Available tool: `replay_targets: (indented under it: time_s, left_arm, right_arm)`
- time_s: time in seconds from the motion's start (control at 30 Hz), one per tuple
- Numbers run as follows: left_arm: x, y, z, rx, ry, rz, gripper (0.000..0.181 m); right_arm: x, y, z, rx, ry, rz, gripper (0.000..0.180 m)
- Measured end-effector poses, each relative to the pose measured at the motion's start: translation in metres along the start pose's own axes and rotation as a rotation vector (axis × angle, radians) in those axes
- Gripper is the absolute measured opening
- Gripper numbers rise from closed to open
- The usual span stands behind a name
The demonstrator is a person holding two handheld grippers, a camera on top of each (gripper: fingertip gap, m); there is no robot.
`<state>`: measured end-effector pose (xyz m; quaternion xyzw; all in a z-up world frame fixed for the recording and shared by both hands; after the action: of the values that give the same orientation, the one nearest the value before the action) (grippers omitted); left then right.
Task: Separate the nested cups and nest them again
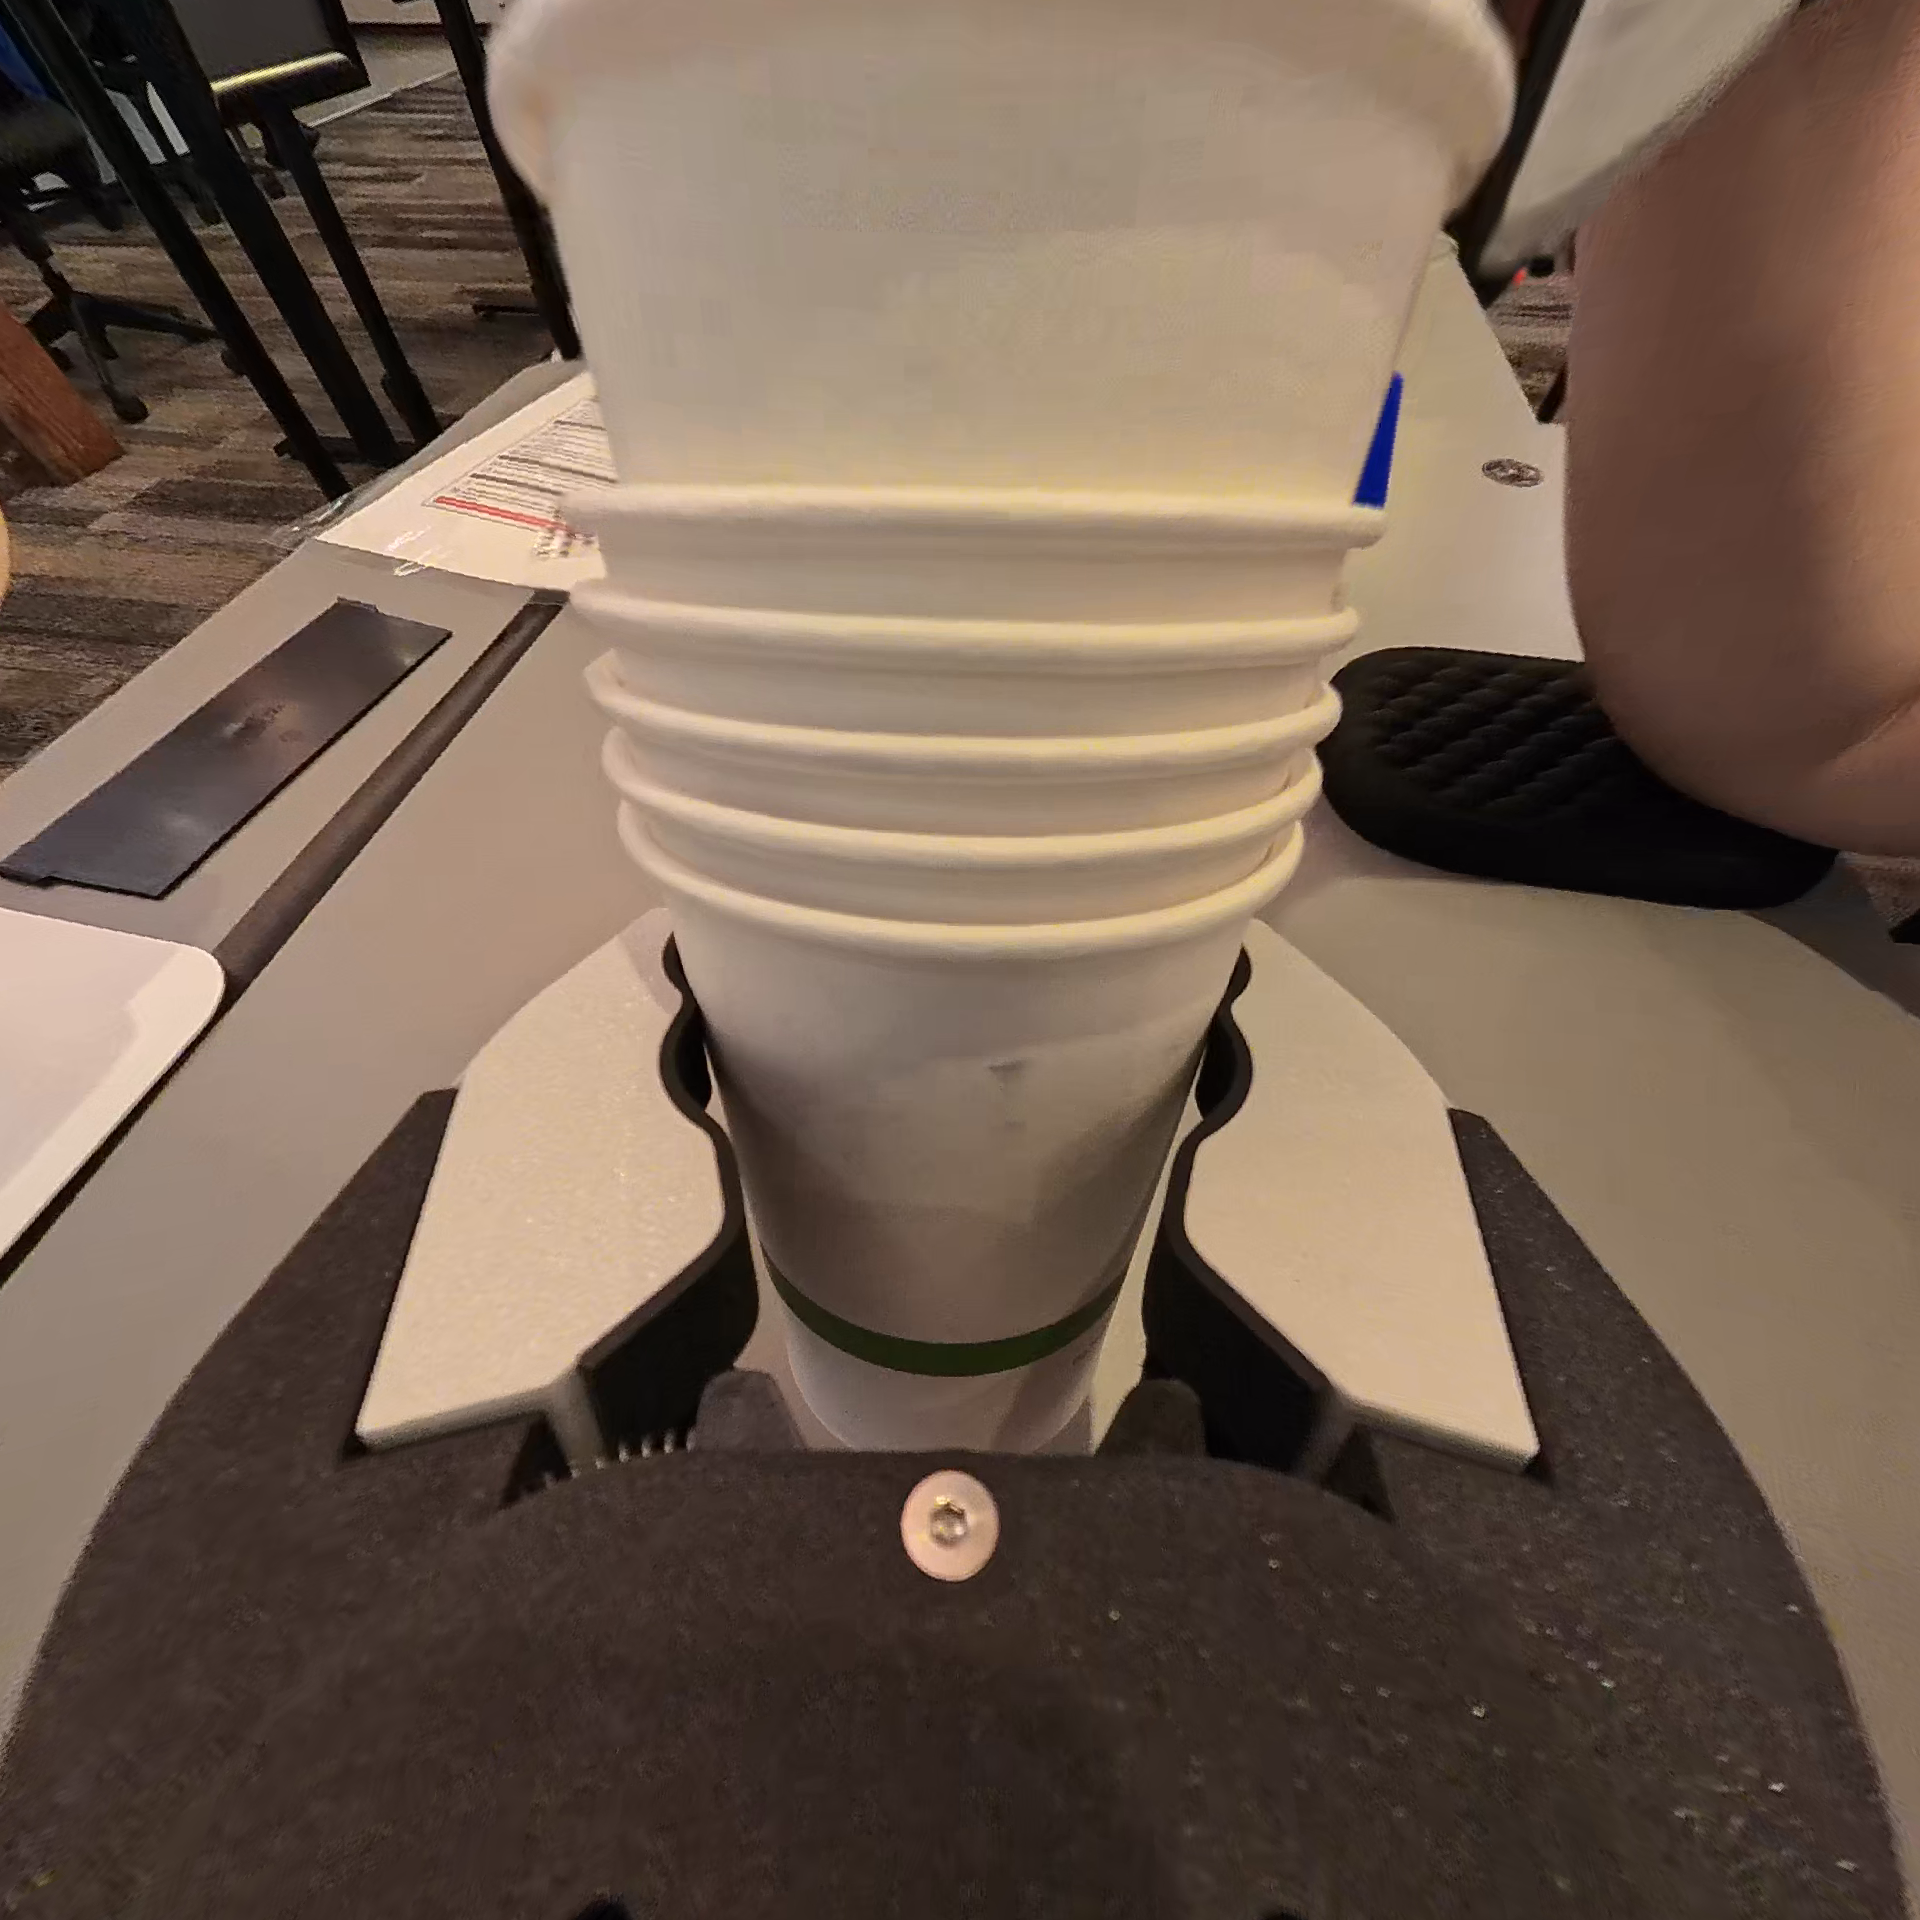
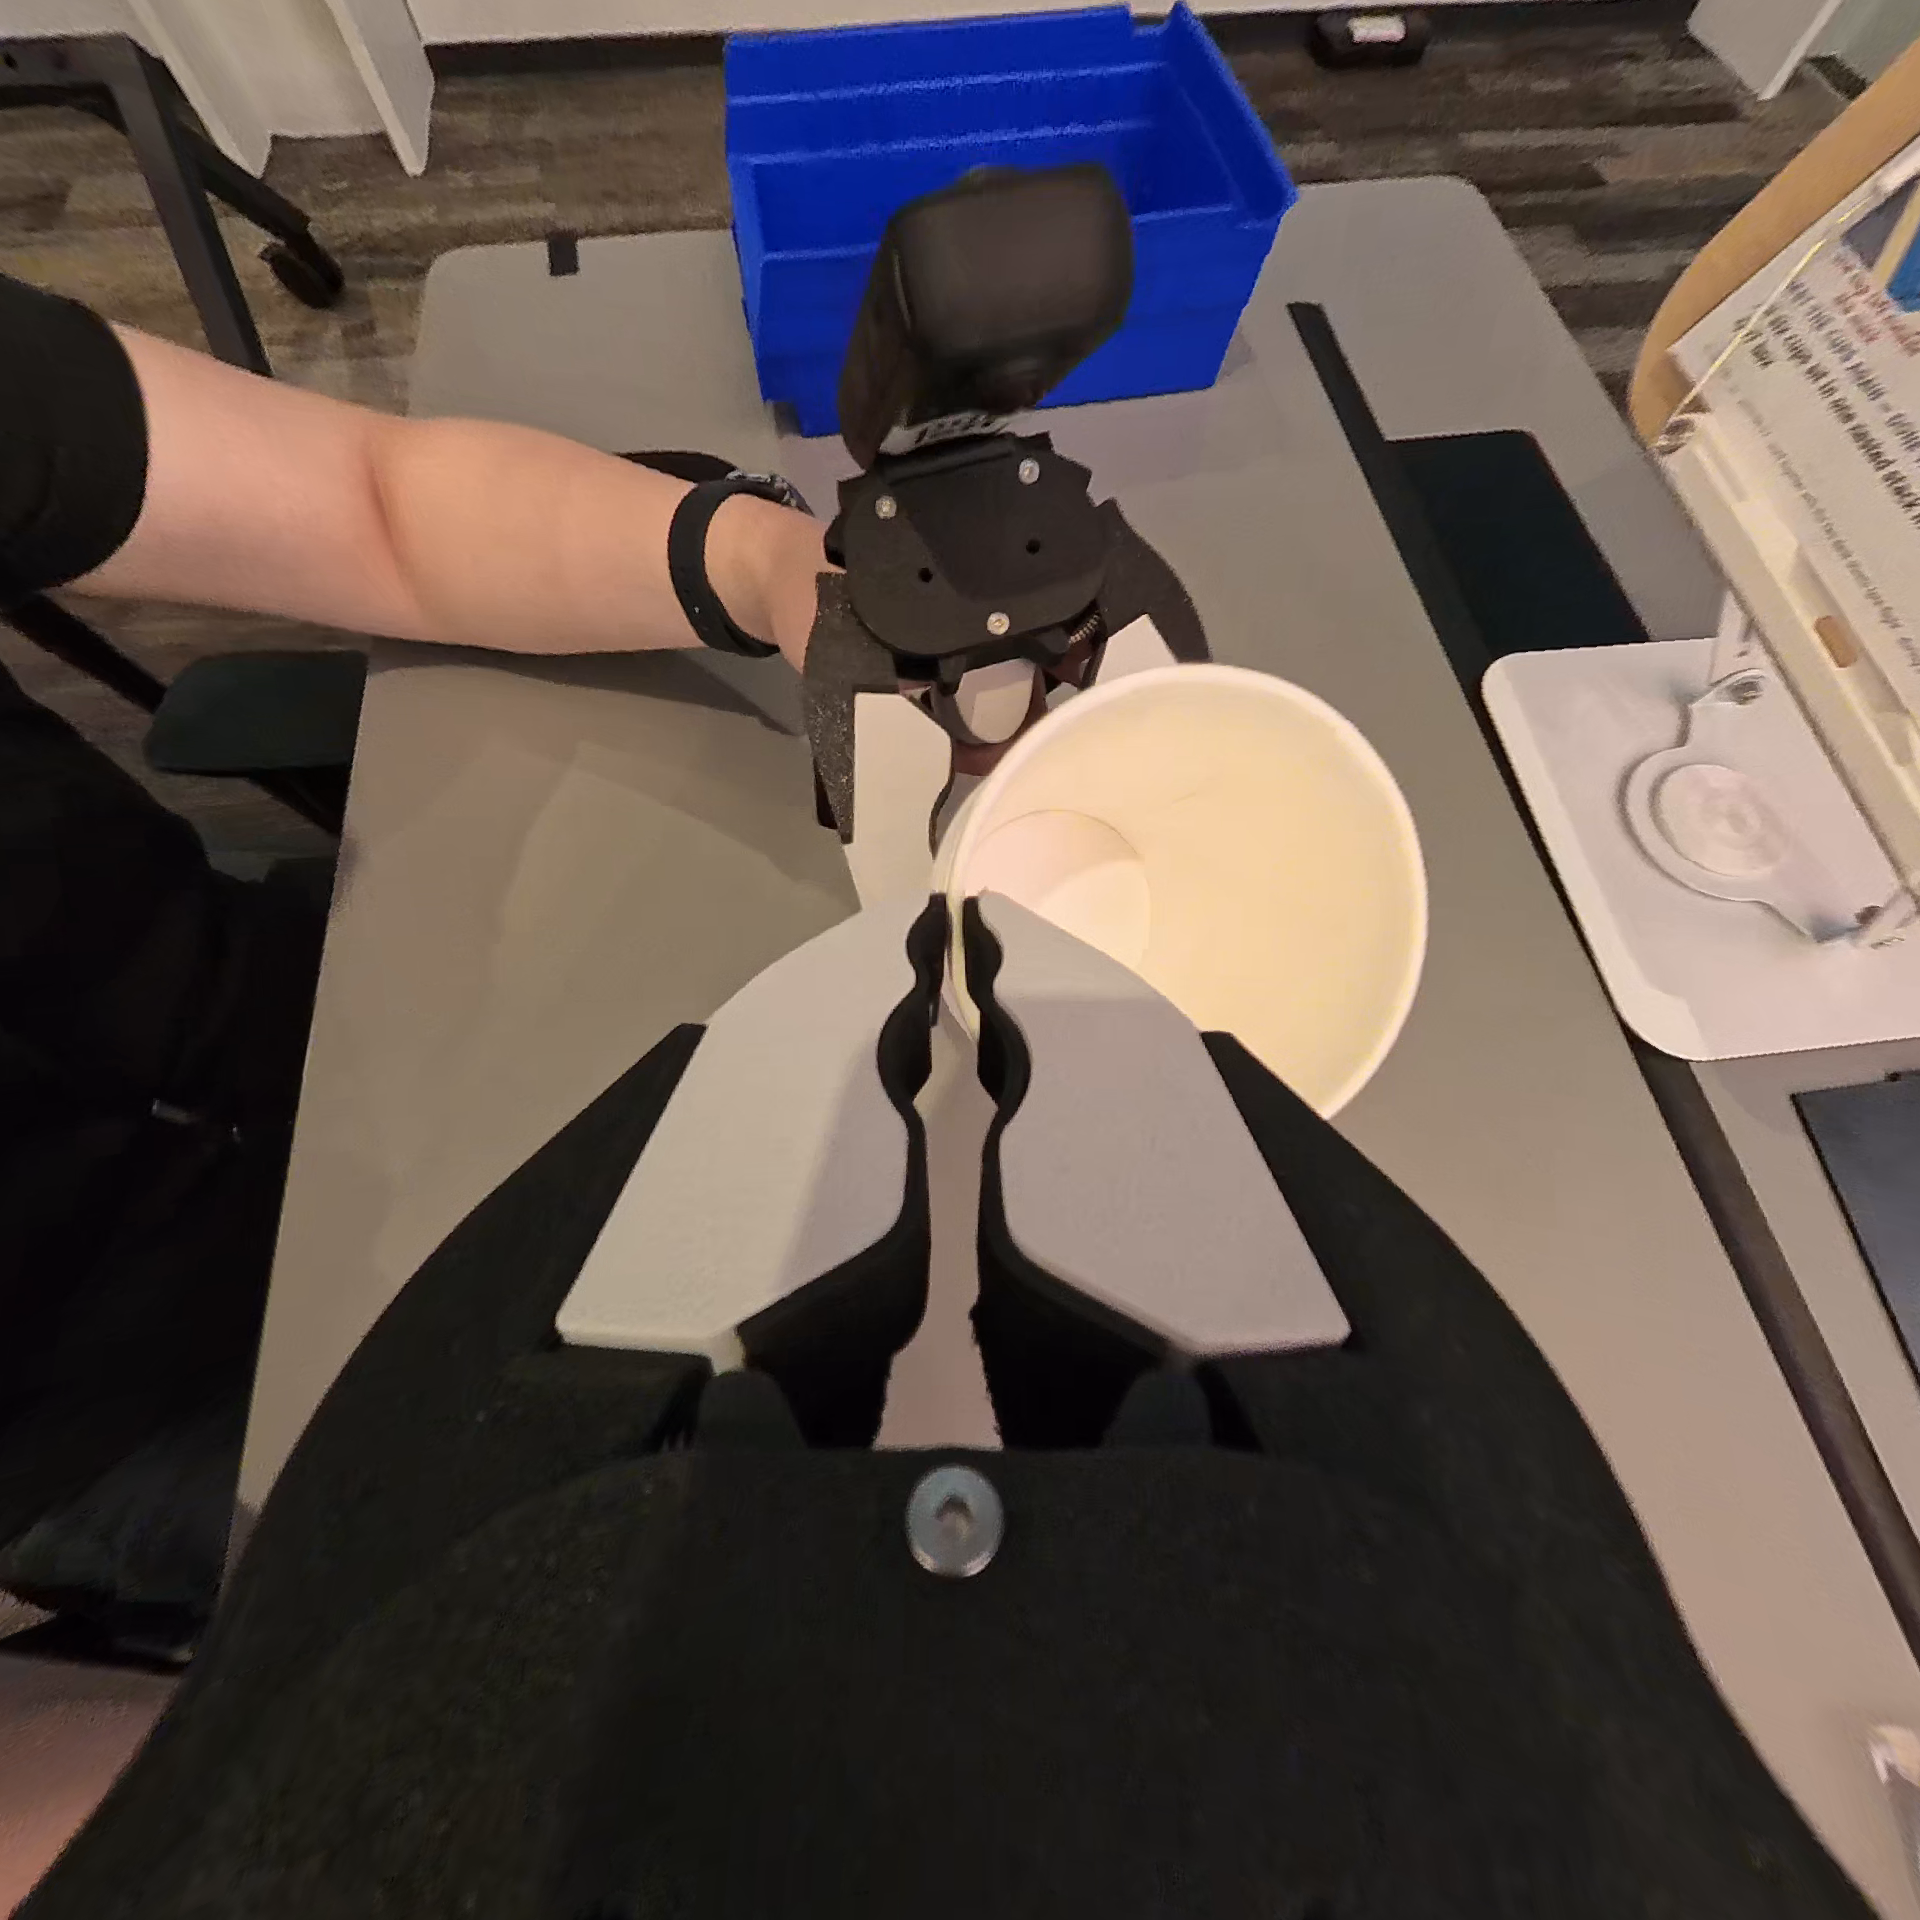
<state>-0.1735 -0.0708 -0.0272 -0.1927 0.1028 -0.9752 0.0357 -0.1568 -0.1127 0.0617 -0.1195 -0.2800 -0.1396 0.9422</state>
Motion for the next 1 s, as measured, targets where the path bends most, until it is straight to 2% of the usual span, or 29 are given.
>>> replay_targets:
  time_s: [0.17,0.67,0.83,1.0]
  left_arm:
    - [0.003,-0.001,0.007,0.039,0.057,-0.012,0.093]
    - [0.011,-0.003,0.016,0.099,0.125,-0.035,0.093]
    - [0.01,-0.003,0.014,0.115,0.131,-0.042,0.093]
    - [0.009,-0.003,0.013,0.126,0.131,-0.05,0.093]
  right_arm:
    - [0.024,0.002,0.022,-0.011,0.054,-0.039,0.002]
    - [0.087,-0.013,0.081,-0.031,-0.04,-0.187,0.002]
    - [0.114,-0.015,0.084,-0.048,-0.058,-0.275,0.002]
    - [0.149,-0.001,0.063,-0.119,-0.094,-0.395,0.002]
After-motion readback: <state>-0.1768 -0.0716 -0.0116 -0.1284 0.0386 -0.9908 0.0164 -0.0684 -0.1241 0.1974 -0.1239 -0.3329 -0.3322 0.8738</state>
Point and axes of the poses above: each gripper's, where its closed fingertips meet, x back along the fingers, z out of its top, y = z × x across the jaws, the point moved 1 cm from there along x, back along the fingers, and after that the axes turned 12 degrees about -x, right-handed, at the moved point
